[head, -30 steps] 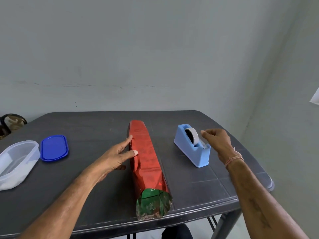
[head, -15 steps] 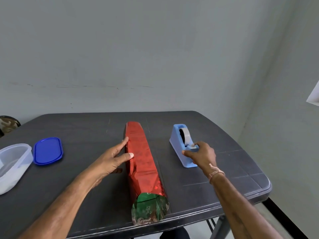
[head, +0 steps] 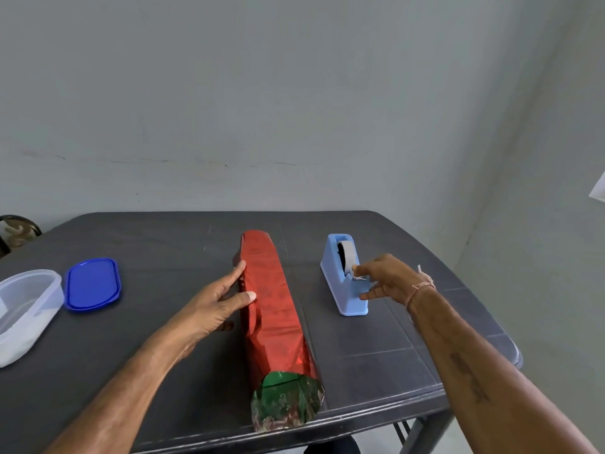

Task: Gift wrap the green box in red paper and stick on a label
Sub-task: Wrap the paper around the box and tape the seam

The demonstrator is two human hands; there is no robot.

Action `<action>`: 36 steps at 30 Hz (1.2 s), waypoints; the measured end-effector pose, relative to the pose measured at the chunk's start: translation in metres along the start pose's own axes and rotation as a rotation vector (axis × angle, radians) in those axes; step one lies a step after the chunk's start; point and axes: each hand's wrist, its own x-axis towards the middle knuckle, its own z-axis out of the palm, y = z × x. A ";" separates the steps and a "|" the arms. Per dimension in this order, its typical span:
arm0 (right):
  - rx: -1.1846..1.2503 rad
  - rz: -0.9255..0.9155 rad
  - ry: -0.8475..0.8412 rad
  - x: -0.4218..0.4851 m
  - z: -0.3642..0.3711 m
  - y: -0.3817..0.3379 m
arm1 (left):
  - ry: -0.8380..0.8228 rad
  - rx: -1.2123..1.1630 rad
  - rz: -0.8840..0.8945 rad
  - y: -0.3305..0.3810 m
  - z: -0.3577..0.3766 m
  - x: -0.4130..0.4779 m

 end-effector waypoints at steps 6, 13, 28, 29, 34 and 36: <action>0.171 0.044 0.044 0.001 0.001 0.000 | 0.002 0.002 -0.001 0.002 -0.001 0.000; 0.278 0.033 0.071 -0.006 0.008 0.010 | 0.000 0.007 0.000 0.002 0.000 -0.001; 0.456 -0.020 0.069 -0.010 0.013 0.031 | 0.014 -0.001 -0.009 0.005 0.002 -0.005; 0.463 -0.027 0.063 -0.010 0.013 0.032 | 0.013 0.001 -0.011 0.006 0.002 -0.005; 0.485 -0.048 0.053 -0.010 0.013 0.036 | 0.010 0.012 -0.005 0.005 0.002 -0.005; 0.493 -0.051 0.047 -0.010 0.014 0.037 | 0.016 0.014 -0.003 0.007 0.003 -0.006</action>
